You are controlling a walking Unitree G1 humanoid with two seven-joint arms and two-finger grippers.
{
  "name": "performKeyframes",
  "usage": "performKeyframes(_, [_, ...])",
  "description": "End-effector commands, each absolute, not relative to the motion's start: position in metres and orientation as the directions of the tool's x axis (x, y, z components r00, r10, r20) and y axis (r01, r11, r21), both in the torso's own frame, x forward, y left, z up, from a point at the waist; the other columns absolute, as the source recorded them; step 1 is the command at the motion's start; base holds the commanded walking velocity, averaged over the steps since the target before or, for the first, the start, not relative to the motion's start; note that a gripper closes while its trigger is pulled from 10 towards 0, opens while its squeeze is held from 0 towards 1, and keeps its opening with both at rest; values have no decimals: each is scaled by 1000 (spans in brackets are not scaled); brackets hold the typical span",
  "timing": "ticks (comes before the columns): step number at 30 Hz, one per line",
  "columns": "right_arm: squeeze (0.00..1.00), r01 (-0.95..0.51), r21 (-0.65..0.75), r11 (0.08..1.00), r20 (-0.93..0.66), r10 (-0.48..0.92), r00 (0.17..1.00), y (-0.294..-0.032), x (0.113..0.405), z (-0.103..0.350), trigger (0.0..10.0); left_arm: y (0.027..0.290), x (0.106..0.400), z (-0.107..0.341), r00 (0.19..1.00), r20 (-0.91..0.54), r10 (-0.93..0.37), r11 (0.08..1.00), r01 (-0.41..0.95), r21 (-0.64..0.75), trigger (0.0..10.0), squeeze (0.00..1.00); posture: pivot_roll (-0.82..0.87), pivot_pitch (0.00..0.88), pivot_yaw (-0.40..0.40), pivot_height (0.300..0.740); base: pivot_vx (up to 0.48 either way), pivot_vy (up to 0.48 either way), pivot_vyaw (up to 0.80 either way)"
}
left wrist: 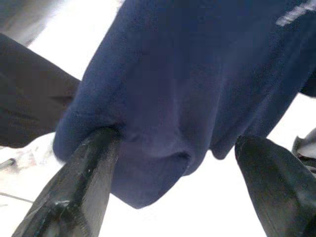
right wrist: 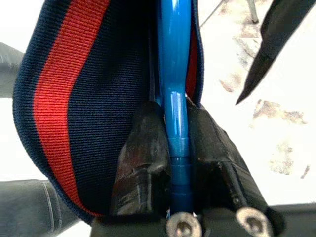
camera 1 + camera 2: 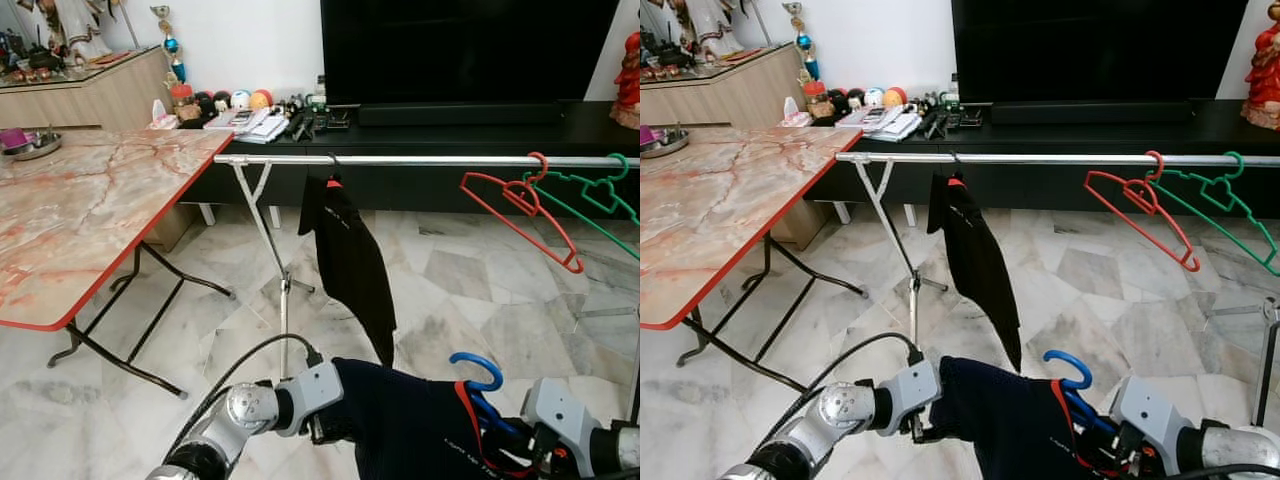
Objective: Hang hanger
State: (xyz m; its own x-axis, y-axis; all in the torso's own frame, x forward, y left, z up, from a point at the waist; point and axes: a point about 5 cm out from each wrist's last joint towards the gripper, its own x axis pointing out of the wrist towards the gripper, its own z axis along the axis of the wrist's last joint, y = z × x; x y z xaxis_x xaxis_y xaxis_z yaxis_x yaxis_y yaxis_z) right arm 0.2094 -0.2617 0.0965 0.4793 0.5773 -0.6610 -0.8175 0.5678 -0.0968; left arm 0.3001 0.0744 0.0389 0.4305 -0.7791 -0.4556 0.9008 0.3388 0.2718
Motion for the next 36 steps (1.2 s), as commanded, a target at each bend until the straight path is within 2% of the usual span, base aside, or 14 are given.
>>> performKeyframes(1, [0,-819,-127,559,-632,591,501,-259,212,110,10000,74,304,41,452,-468,-759,347,890,297,10000,0,-69,0,118,740,0,0,0])
performKeyframes(9, [0,-810,-136,570,-635,578,513,-259,211,113,10000,77,315,47,550,-445,-706,430,833,348,10000,0,-81,0,123,740,0,0,0])
performKeyframes(12, [0,-799,-140,584,-645,559,522,-261,210,111,10000,82,316,50,527,-448,-722,428,849,309,10000,0,-82,0,126,740,0,0,0])
performKeyframes(14, [0,-794,-145,590,-650,548,526,-263,210,110,10000,90,312,47,462,-494,-736,366,887,283,10000,0,-79,0,128,740,0,0,0])
performKeyframes(16, [0,-794,-146,591,-655,544,525,-262,210,109,10000,101,310,43,438,-546,-715,324,898,296,10000,0,-76,0,128,740,0,0,0])
performKeyframes(20, [0,-796,-145,587,-655,547,522,-260,210,108,10000,109,313,42,471,-557,-684,349,882,317,10000,0,-73,0,128,740,0,0,0])
performKeyframes(24, [0,-806,-135,576,-650,563,511,-257,208,109,10000,115,319,44,561,-533,-633,439,827,351,10000,0,-79,0,129,740,0,0,0])
performKeyframes(36, [0,-833,-133,536,-631,603,488,-252,199,125,10000,102,314,34,548,-554,-627,442,836,326,10000,0,-107,0,136,740,0,0,0])
